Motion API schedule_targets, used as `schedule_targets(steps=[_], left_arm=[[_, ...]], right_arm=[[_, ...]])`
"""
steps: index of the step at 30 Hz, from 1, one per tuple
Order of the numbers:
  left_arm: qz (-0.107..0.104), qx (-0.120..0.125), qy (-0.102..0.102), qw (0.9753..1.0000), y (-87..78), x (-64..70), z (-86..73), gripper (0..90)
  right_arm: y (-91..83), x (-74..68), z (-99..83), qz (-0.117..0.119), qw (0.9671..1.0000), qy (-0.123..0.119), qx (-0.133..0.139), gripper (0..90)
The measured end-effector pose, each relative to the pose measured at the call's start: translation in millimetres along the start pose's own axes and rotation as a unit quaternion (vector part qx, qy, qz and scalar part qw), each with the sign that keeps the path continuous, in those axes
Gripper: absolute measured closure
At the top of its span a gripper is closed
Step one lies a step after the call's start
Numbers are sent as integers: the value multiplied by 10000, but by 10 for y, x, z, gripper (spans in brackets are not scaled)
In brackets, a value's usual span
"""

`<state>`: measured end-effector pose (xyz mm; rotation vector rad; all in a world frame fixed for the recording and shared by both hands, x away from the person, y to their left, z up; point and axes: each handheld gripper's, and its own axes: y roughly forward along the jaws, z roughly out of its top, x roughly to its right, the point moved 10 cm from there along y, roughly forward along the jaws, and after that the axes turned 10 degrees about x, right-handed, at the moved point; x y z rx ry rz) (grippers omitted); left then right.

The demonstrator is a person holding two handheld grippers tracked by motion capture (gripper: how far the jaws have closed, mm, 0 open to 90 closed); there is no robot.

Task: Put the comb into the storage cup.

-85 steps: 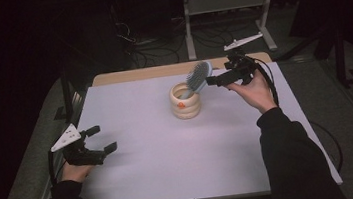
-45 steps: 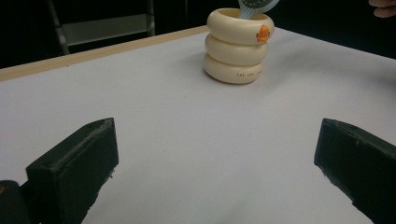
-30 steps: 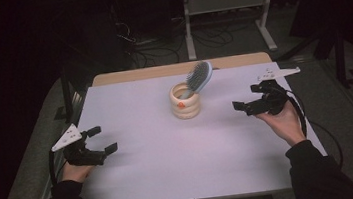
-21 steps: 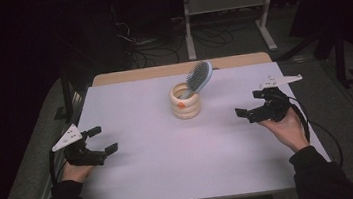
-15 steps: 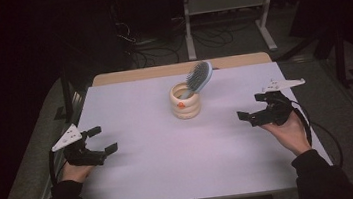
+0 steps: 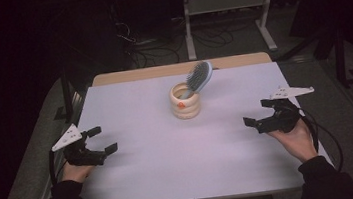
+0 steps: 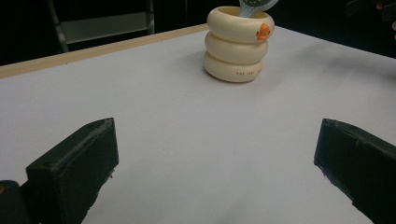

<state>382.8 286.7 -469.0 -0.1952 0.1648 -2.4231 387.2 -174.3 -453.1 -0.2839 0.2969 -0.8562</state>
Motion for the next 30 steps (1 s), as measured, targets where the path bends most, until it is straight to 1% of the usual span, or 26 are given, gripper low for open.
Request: schedule_targets(steps=[6, 11, 12, 18, 19, 25, 30], left_arm=[[-9, 1, -23, 10000, 2, 0, -1, 0], [-15, 3, -35, 10000, -2, -3, -1, 0], [-24, 4, -38, 10000, -1, 1, -1, 0], [-40, 2, -60, 10000, 2, 4, -3, 0], [-40, 2, -60, 10000, 2, 4, -3, 0], [-43, 34, -78, 10000, -4, 9, 9, 0], [-59, 51, -78, 9999, -3, 12, 14, 0]], right_arm=[[-72, -8, -71, -23, 10000, 15, 32, 0], [-111, -20, -126, -11, 10000, -37, 80, 0], [-136, -33, -159, -15, 9999, -75, 97, 0], [-206, -74, -228, 12, 9997, -124, 197, 0], [-206, -74, -228, 12, 9997, -124, 197, 0], [-263, -85, -364, -30, 9999, -85, 122, 0], [-291, -90, -367, -62, 9998, -89, 188, 0]])
